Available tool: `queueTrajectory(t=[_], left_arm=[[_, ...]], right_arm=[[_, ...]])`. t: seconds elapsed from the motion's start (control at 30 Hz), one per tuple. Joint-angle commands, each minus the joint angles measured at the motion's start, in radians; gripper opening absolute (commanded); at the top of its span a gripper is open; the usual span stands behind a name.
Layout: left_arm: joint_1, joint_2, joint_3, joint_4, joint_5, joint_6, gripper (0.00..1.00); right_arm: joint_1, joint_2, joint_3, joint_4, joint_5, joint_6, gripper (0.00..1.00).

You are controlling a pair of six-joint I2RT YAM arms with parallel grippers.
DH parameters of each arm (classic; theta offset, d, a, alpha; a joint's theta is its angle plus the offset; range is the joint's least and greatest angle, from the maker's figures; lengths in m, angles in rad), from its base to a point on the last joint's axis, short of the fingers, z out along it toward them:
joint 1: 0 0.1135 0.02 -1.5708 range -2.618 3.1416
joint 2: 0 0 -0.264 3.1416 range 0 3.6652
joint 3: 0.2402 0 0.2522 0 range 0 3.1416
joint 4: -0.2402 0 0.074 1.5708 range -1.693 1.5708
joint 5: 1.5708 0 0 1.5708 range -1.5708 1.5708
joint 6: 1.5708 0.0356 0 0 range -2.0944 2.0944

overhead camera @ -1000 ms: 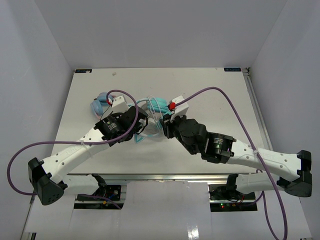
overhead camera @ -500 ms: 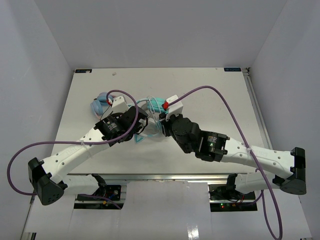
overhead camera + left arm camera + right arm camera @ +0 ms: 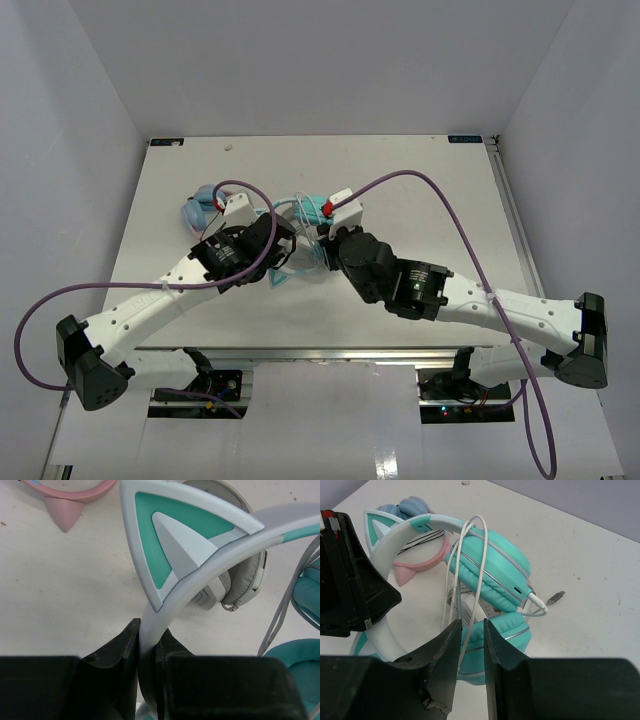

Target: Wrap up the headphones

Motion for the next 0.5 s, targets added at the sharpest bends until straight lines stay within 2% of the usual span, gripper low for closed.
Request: queueTrajectory(t=[0.0, 0.1, 0.4, 0.47], left_arm=[[0.002, -0.047, 0.003, 0.062, -0.005, -0.030, 0.00], [0.002, -0.047, 0.003, 0.065, -0.004, -0.030, 0.00], [0.002, -0.051, -0.001, 0.070, -0.008, -0.029, 0.00], [0.002, -0.047, 0.001, 0.065, -0.015, -0.033, 0.00]], right_arm=[[-0.013, 0.018, 0.018, 0.047, 0.007, -0.020, 0.30], [-0.014, 0.027, 0.020, 0.062, -0.002, -0.027, 0.29], [-0.013, 0.042, 0.015, 0.063, -0.028, -0.031, 0.09], [-0.013, 0.029, 0.005, 0.062, -0.057, -0.028, 0.08]])
